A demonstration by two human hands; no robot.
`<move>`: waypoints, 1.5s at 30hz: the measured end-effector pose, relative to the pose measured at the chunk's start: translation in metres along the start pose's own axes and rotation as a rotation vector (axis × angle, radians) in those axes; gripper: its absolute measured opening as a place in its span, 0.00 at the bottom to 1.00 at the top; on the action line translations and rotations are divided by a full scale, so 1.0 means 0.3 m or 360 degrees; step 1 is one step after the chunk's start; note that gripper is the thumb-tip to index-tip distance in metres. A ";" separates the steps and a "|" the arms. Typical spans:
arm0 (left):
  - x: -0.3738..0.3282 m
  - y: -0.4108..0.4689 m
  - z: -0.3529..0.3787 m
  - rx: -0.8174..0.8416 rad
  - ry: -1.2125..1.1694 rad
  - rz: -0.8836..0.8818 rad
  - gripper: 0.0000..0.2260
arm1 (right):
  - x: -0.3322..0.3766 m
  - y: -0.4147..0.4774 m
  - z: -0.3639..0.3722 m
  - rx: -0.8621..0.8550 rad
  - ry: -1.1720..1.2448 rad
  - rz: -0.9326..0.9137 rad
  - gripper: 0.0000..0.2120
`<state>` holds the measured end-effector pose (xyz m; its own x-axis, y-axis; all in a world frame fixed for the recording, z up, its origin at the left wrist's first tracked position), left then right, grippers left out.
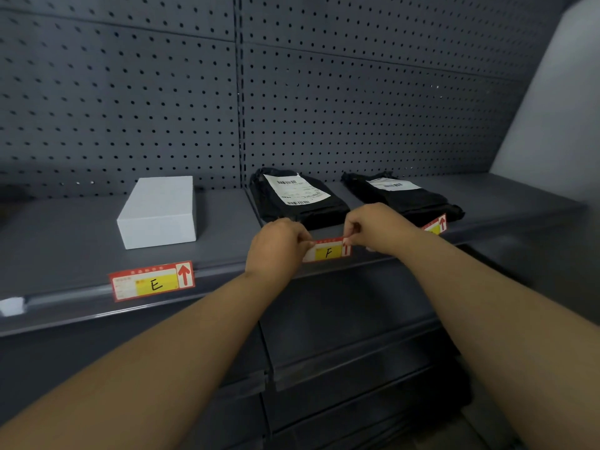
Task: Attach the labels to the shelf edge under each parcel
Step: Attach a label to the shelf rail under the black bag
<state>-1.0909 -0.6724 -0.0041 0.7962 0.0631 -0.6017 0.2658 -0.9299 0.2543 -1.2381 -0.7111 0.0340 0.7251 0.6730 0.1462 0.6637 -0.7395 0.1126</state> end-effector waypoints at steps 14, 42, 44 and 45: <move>0.006 0.004 0.011 -0.0020 0.0109 0.0026 0.07 | -0.004 0.003 0.004 -0.0017 -0.0055 0.0009 0.04; -0.003 -0.004 0.001 -0.0035 0.0095 0.0008 0.09 | -0.124 -0.026 -0.058 -0.0274 0.0041 0.0168 0.05; -0.019 -0.007 -0.009 -0.0087 0.0085 0.0044 0.11 | -0.151 -0.041 -0.075 -0.0350 0.0080 0.0184 0.05; -0.029 -0.007 -0.013 -0.0112 0.0092 0.0068 0.12 | -0.167 -0.050 -0.086 -0.0383 0.0103 0.0207 0.06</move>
<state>-1.0963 -0.6695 0.0036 0.8370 0.0465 -0.5452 0.2668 -0.9046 0.3324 -1.2891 -0.7342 0.0502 0.7830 0.5755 0.2360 0.4975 -0.8071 0.3178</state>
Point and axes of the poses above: each hand's wrist, its own y-axis towards the middle knuckle, its own z-axis out of the palm, x = y × z, the point moved 5 cm from there along y, towards the middle knuckle, and after that the axes turned 15 degrees about -z, right-handed, at the moved point
